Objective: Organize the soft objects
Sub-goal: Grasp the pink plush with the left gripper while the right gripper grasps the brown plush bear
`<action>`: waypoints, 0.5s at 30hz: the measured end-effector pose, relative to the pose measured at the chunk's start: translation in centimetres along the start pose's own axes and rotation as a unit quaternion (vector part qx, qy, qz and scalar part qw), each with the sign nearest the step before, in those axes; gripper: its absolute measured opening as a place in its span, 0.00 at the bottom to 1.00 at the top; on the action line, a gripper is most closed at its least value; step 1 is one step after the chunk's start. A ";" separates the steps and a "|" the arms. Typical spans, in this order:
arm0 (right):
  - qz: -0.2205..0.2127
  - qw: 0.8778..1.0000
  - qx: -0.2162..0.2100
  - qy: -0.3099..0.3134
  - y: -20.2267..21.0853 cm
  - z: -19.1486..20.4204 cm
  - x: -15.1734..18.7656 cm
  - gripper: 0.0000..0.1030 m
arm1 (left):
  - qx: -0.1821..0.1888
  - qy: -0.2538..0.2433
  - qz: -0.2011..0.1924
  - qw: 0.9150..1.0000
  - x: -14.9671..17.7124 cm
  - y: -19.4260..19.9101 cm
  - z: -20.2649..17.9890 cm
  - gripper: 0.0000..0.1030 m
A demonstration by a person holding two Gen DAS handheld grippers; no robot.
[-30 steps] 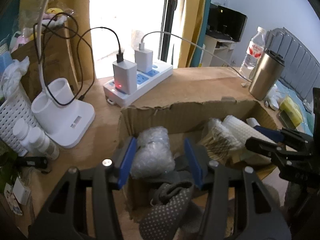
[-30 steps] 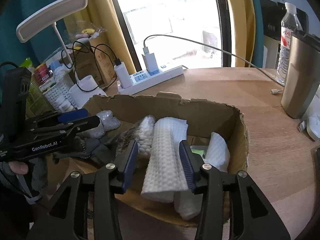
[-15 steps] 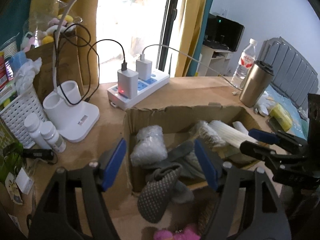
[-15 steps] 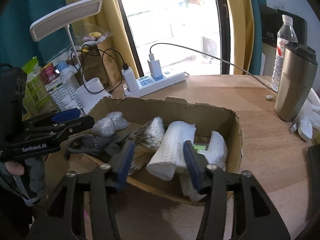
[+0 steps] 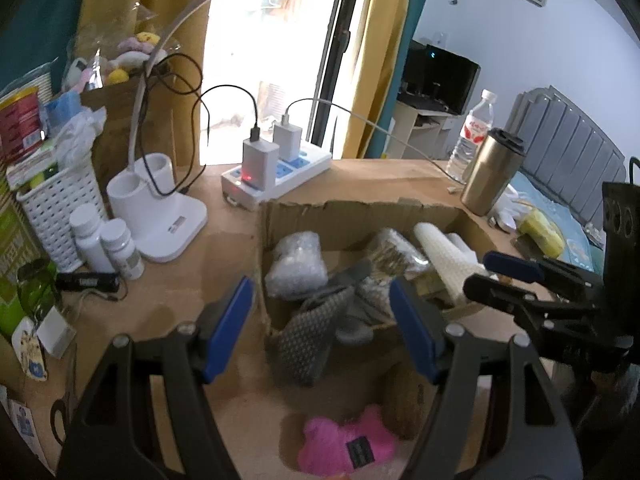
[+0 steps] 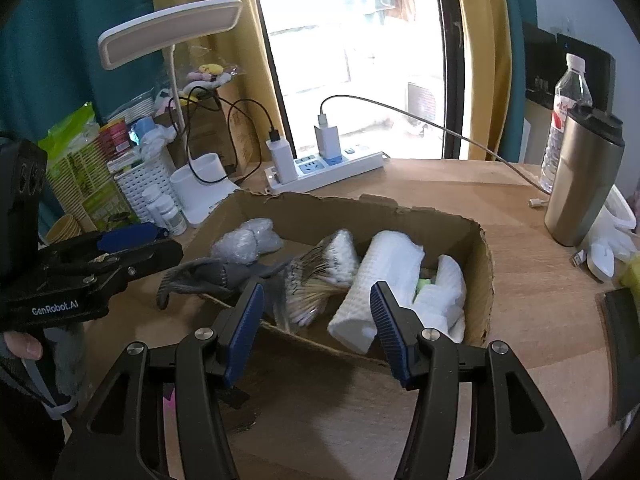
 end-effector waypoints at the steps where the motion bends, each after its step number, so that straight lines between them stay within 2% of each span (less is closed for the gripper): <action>1: 0.000 1.000 0.000 0.001 0.1 0.1 0.0 0.57 | 0.001 0.001 0.000 1.000 0.2 0.1 0.1 0.71; 15: 0.008 1.000 0.007 0.014 0.6 2.9 1.2 0.57 | 0.010 0.019 0.008 1.000 3.1 1.1 2.1 0.71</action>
Point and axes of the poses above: each gripper's, at about its wrist camera, not at the fingertips, and y roughly against the way its jaws point, z to its left, x to its underside, the point moved 1 cm from there along -y, roughly the way its jaws point, and after that the axes turned 5 degrees about -x, right-handed, at the moved point
